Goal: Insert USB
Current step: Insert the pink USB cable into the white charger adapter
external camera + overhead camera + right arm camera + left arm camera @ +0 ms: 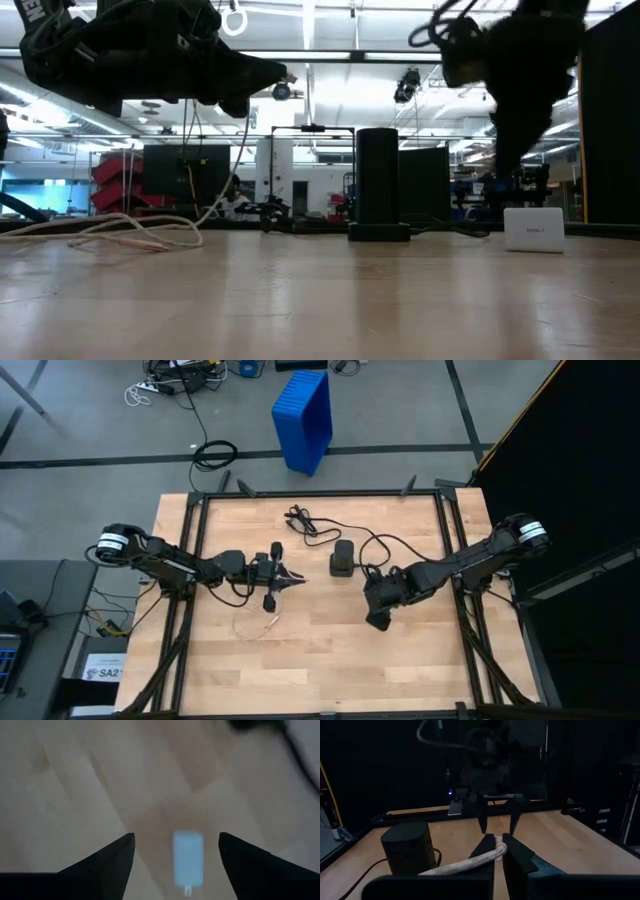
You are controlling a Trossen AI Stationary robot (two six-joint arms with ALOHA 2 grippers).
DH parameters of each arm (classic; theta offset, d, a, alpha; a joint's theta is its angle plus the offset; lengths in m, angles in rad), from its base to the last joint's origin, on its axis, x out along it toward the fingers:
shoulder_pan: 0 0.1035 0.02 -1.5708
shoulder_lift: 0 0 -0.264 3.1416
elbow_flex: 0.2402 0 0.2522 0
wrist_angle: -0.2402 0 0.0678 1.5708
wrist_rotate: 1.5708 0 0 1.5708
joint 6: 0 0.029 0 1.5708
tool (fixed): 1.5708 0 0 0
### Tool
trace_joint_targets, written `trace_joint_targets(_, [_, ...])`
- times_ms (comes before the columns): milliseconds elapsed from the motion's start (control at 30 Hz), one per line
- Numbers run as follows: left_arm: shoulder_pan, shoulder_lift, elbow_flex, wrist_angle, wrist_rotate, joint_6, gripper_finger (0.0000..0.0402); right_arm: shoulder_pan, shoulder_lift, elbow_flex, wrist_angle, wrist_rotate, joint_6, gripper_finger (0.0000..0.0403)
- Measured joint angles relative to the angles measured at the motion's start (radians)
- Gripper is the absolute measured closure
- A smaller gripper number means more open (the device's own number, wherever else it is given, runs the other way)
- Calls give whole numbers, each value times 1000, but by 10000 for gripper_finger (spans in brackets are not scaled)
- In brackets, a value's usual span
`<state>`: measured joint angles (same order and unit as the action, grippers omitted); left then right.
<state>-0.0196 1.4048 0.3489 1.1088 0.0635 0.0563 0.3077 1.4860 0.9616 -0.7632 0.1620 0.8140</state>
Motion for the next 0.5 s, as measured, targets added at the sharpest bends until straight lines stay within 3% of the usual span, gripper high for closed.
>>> trace_joint_targets(200, [0, 0, 0, 0, 2, -4, 402, -1, 0, -85, 40, -28, 39, 133])
trace_joint_targets(500, [0, 0, 0, 0, 2, -7, 402, -24, 0, -230, 259, -62, 40, 136])
